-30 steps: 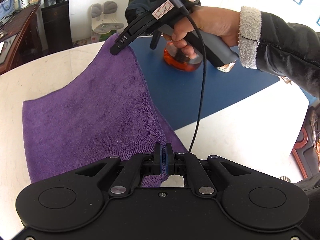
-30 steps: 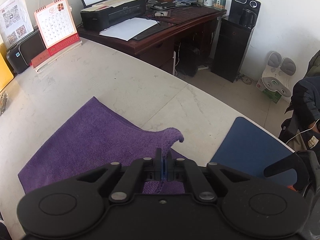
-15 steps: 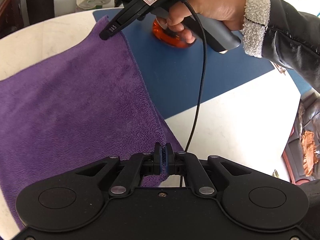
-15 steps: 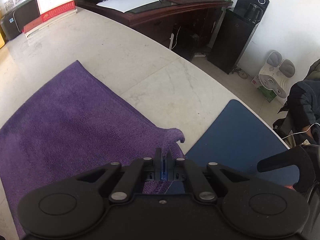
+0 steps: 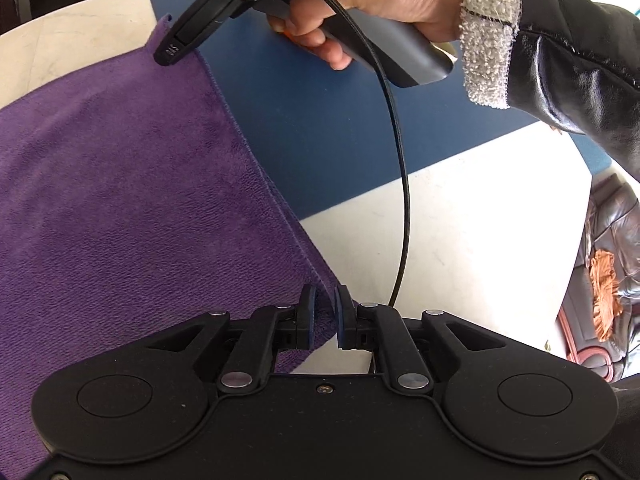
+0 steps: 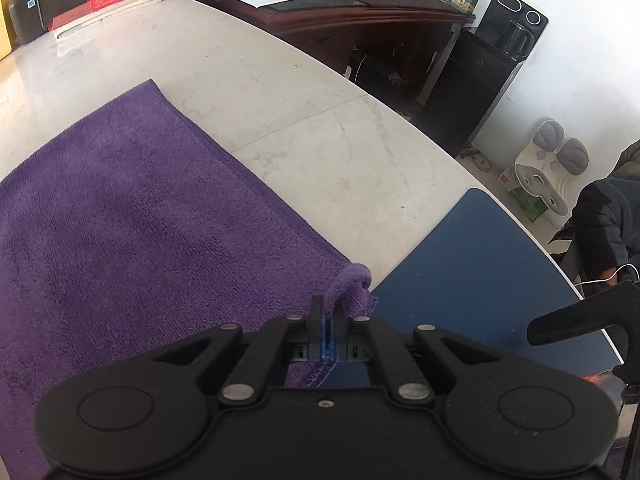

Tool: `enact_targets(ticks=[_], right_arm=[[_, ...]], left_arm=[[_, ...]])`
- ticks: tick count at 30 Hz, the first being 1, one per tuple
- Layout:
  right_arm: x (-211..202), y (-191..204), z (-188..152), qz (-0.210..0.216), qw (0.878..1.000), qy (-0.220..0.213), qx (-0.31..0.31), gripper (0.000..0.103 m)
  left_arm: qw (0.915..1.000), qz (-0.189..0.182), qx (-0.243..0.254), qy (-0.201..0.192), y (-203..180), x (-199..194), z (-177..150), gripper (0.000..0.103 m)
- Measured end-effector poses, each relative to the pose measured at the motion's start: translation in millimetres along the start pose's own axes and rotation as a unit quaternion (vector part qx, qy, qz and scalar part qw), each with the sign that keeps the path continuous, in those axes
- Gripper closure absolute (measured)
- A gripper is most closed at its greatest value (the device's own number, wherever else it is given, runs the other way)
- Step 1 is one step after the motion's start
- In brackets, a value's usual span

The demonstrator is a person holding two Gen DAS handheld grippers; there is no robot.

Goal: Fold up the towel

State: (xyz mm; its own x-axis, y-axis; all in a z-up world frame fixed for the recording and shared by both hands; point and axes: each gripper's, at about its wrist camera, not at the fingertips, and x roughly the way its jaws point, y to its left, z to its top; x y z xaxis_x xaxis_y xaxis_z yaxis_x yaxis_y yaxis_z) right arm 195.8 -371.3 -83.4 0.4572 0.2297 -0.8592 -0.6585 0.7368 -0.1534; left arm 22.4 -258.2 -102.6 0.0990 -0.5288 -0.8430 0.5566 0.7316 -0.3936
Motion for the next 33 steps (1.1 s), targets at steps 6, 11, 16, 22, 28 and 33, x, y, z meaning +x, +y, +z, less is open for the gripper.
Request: enact_targets(ticks=[6, 11, 16, 22, 28, 33], right_arm=[[-2.2, 0.7, -4.3, -0.024, 1.000, -0.010, -0.011, 0.099], [-12.2, -6.1, -6.6, -0.066, 0.997, -0.031, -0.003, 0.073], [-59.8, -18.0, -11.2, -0.118, 0.985, -0.102, 0.072, 0.067], [-115.2, 12.6, -36.9, -0.087, 0.975, -0.148, 0.141, 0.067], [-89.0, 97.2, -50.9, -0.001, 0.987, -0.095, 0.131, 0.069], [-46.8, 143.7, -27.0, -0.006, 0.989, -0.062, 0.134, 0.069]], left_arm=[[0.9996, -0.027, 0.001, 0.003, 5.0, 5.3, -4.4, 0.090], [0.9990, -0.041, 0.017, -0.002, 2.5, 1.7, -8.9, 0.088], [0.9984, -0.038, 0.030, -0.029, 3.7, -27.5, -19.4, 0.088], [0.9909, 0.081, -0.012, -0.106, 53.5, -105.5, -47.2, 0.086], [0.9772, 0.175, -0.060, -0.105, 104.8, -134.1, -53.6, 0.086], [0.9718, 0.204, -0.049, -0.108, 130.4, -101.2, -39.4, 0.086]])
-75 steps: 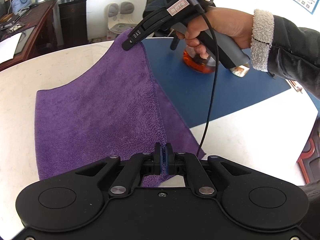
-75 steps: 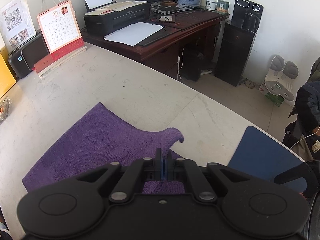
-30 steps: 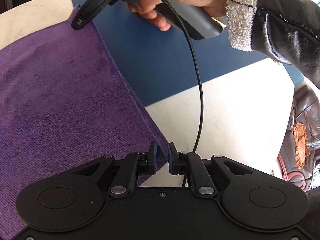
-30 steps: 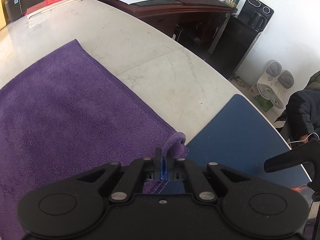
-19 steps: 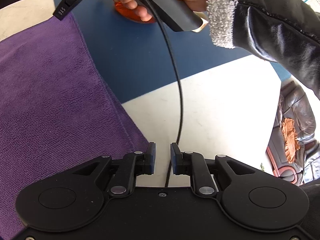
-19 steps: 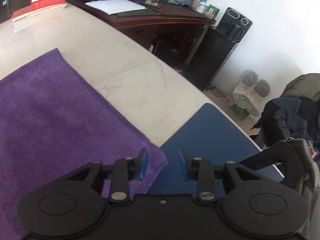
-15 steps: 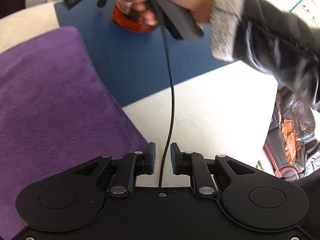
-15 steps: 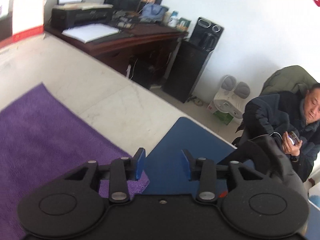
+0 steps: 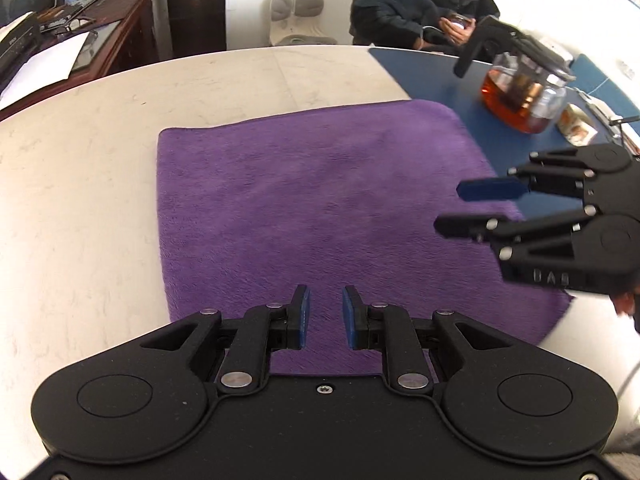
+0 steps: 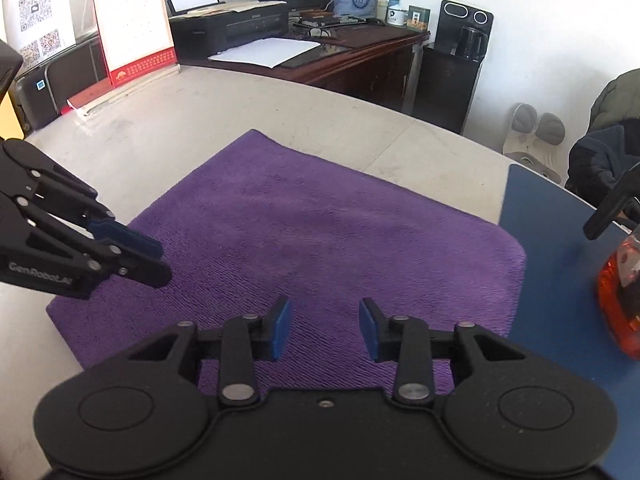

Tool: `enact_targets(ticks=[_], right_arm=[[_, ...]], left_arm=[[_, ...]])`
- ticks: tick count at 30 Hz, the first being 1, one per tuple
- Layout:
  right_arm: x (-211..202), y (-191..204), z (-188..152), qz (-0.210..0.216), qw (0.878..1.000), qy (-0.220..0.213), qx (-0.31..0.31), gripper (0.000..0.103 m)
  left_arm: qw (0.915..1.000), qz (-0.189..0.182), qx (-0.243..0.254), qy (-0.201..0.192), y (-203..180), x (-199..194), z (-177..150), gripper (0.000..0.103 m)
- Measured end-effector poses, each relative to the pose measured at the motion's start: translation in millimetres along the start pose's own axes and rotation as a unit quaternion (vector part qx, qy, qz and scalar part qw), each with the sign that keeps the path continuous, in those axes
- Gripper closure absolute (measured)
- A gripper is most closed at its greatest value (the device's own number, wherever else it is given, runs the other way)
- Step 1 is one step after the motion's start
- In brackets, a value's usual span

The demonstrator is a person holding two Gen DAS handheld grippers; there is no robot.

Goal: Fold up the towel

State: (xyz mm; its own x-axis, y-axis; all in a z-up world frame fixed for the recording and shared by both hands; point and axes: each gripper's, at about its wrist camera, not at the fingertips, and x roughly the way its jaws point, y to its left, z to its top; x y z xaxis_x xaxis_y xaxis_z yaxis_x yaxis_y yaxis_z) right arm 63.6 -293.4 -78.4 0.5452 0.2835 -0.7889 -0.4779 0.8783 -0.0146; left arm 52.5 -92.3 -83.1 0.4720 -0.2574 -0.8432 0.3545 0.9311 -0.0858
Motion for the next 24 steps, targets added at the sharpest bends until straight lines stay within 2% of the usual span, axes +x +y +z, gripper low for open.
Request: enact_targets(ticks=[2, 6, 9, 15, 16, 19, 24], right_arm=[[13.9, 15.3, 2.2, -0.006, 1.000, 0.016, -0.001, 0.069], [16.7, 35.6, 0.0, -0.028, 0.999, 0.014, 0.005, 0.069], [18.8, 41.9, 4.1, -0.030, 0.999, 0.025, 0.029, 0.069], [26.6, 78.0, 16.5, -0.009, 0.998, 0.041, 0.041, 0.069], [28.7, 92.5, 19.1, -0.002, 0.999, 0.041, 0.033, 0.068], [31.2, 128.8, 22.5, 0.018, 0.999, 0.035, 0.017, 0.068], [33.4, 178.9, 23.6, 0.055, 0.998, 0.025, -0.015, 0.066]], left_arm=[[0.9998, 0.016, 0.006, 0.008, 8.0, 7.5, -5.5, 0.086], [0.9998, -0.011, 0.001, -0.014, 21.1, -7.2, -20.8, 0.086], [0.9995, -0.024, -0.007, -0.019, 32.3, -3.0, -17.8, 0.087], [0.9993, -0.027, -0.022, -0.014, 62.9, -17.6, -25.7, 0.087], [0.9993, -0.024, -0.027, -0.012, 60.5, -20.3, -23.9, 0.087], [0.9990, -0.005, -0.044, -0.001, 86.3, -38.1, -46.5, 0.087], [0.9961, 0.043, -0.073, 0.026, 117.1, -64.3, -74.9, 0.087]])
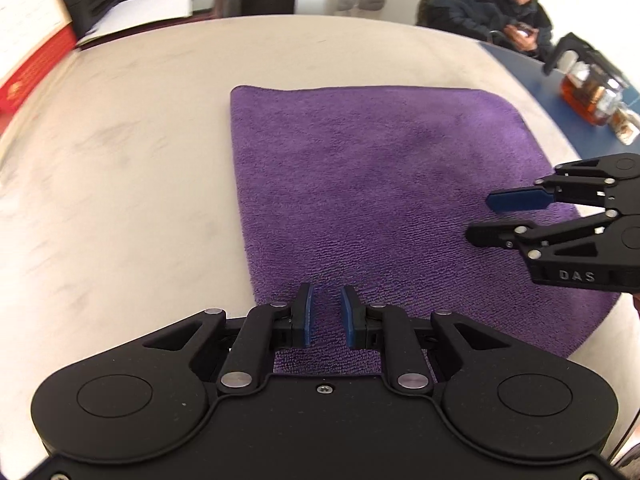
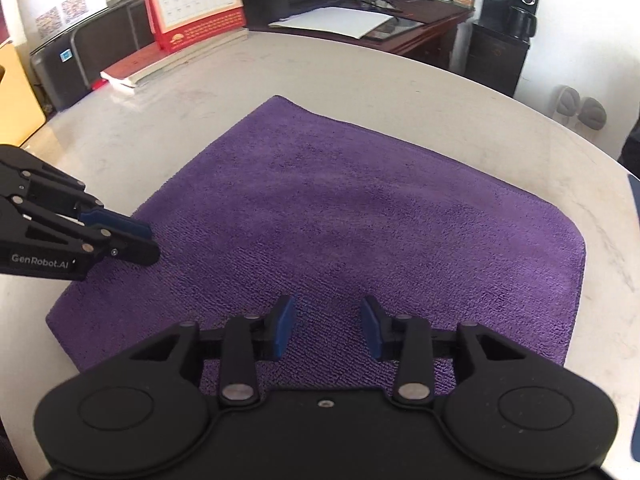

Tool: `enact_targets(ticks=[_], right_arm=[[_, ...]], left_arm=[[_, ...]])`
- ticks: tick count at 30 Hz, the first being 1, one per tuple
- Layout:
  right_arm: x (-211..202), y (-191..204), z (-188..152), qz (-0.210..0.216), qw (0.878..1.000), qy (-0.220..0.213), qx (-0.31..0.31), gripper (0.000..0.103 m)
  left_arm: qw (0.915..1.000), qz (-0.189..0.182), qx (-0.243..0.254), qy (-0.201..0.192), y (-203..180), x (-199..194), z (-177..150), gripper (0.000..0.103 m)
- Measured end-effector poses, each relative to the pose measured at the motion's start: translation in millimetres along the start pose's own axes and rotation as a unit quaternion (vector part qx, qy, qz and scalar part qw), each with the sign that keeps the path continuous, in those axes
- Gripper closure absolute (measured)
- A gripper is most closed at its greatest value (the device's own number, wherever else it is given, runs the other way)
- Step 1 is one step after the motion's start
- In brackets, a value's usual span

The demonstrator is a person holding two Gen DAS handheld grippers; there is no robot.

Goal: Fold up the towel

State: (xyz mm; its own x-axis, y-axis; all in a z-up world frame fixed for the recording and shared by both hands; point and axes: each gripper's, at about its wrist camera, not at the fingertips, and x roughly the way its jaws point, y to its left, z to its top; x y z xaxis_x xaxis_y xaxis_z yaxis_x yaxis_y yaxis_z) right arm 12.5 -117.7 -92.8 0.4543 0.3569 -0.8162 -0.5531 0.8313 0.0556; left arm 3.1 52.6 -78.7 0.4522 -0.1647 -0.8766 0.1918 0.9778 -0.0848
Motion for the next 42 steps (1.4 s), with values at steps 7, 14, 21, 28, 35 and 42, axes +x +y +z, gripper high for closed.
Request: enact_targets(ticks=[7, 14, 21, 28, 35, 42], right_arm=[[-29.3, -41.8, 23.5, 0.011, 0.999, -0.039, 0.023, 0.068], [-18.1, -186.3, 33.6, -0.053, 0.980, -0.039, 0.190, 0.068], [16.2, -212.4, 29.0, -0.021, 0.975, -0.018, 0.221, 0.075], [21.8, -203.4, 33.4, -0.009, 0.982, -0.024, 0.186, 0.097], [0.6, -185.2, 38.7, 0.021, 0.988, -0.067, 0.139, 0.099], [5.8, -172.1, 47.4, 0.049, 0.991, -0.075, 0.098, 0.099]], left_arm=[[0.9995, 0.020, -0.022, -0.010, 4.1, -11.2, 29.4, 0.080], [0.9984, 0.046, 0.014, -0.030, -4.9, 35.3, 112.4, 0.077], [0.9982, 0.059, 0.013, -0.004, 4.0, 65.2, 135.2, 0.077], [0.9982, 0.060, 0.002, 0.005, 18.7, 62.5, 124.3, 0.073], [0.9980, 0.062, 0.006, 0.010, 21.7, 63.3, 126.1, 0.073], [0.9977, 0.065, 0.005, 0.014, 24.4, 63.8, 128.4, 0.072]])
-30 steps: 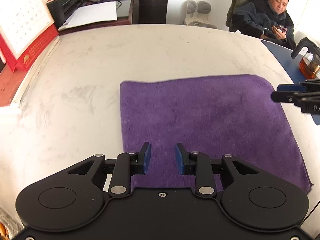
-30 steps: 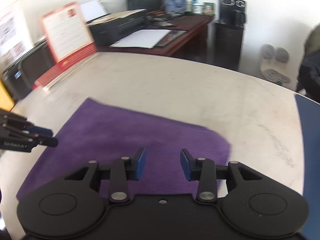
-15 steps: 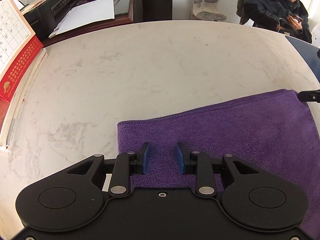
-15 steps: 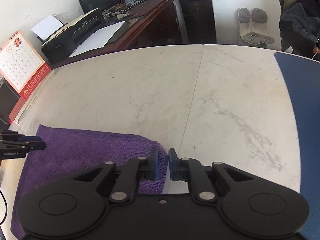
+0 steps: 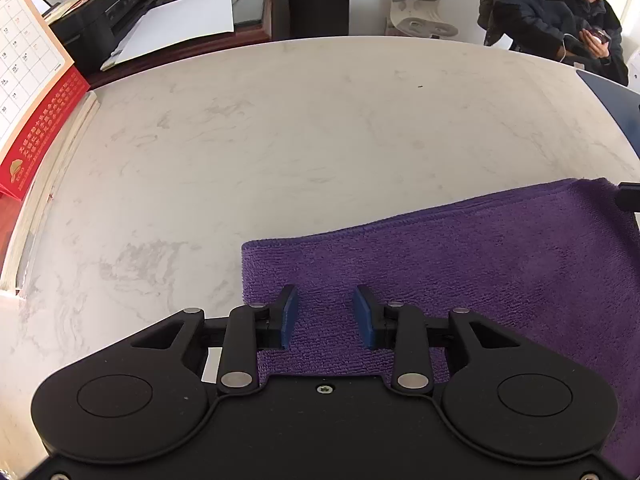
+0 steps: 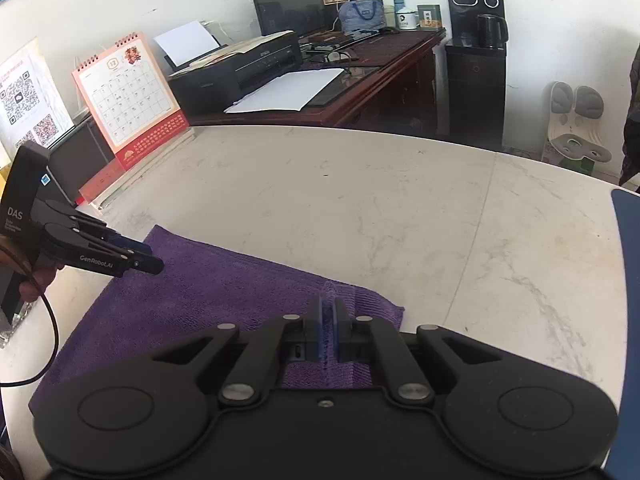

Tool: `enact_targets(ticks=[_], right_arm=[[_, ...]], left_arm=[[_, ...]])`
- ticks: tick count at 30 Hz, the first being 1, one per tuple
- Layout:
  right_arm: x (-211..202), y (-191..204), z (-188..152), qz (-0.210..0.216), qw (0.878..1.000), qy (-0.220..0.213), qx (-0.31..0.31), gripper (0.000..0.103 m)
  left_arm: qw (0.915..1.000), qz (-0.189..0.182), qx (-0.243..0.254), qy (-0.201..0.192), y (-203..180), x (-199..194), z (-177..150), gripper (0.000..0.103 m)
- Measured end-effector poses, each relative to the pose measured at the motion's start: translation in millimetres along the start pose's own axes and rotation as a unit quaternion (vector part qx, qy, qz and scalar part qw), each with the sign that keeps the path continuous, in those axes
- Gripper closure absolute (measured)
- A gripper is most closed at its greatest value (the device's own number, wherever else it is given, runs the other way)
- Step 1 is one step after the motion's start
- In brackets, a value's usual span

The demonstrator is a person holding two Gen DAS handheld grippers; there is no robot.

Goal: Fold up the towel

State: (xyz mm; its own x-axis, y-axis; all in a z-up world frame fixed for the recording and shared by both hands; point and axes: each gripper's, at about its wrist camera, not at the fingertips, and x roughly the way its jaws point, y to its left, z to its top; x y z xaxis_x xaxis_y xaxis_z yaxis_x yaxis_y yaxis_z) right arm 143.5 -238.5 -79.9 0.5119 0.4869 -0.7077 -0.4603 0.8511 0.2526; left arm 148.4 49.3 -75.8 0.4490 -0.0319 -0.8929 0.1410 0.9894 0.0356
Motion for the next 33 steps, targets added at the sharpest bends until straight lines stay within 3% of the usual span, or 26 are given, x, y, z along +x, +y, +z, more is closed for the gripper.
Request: enact_targets(ticks=[15, 21, 25, 27, 29, 31, 33], right_arm=[[6.9, -26.0, -8.8, -0.023, 0.998, 0.017, 0.058, 0.095], [3.2, -24.7, -12.3, -0.006, 0.998, 0.012, 0.065, 0.081], [8.1, -23.0, -12.4, -0.006, 0.998, 0.014, 0.059, 0.080], [10.1, -21.6, -11.4, -0.008, 0.999, 0.012, 0.050, 0.081], [11.9, -18.4, -9.8, -0.018, 0.999, 0.016, 0.037, 0.098], [13.6, -13.8, -7.8, -0.030, 0.999, 0.022, 0.020, 0.099], [7.9, -8.5, -3.3, 0.003, 0.999, 0.020, 0.026, 0.100]], left_arm=[[0.9999, 0.011, 0.000, 0.005, 1.5, -4.0, -2.3, 0.072], [0.9999, 0.008, 0.000, 0.006, 3.1, -3.9, -2.8, 0.071], [0.9999, 0.008, 0.002, 0.006, 4.4, -2.9, -2.6, 0.070], [1.0000, 0.007, 0.000, 0.006, 4.9, -2.7, -3.4, 0.070], [1.0000, 0.006, -0.001, 0.005, 5.2, -2.8, -3.7, 0.070], [1.0000, 0.005, -0.004, 0.003, 6.3, -3.9, -4.8, 0.070], [0.9999, 0.003, -0.011, 0.001, 8.9, -5.7, -6.1, 0.070]])
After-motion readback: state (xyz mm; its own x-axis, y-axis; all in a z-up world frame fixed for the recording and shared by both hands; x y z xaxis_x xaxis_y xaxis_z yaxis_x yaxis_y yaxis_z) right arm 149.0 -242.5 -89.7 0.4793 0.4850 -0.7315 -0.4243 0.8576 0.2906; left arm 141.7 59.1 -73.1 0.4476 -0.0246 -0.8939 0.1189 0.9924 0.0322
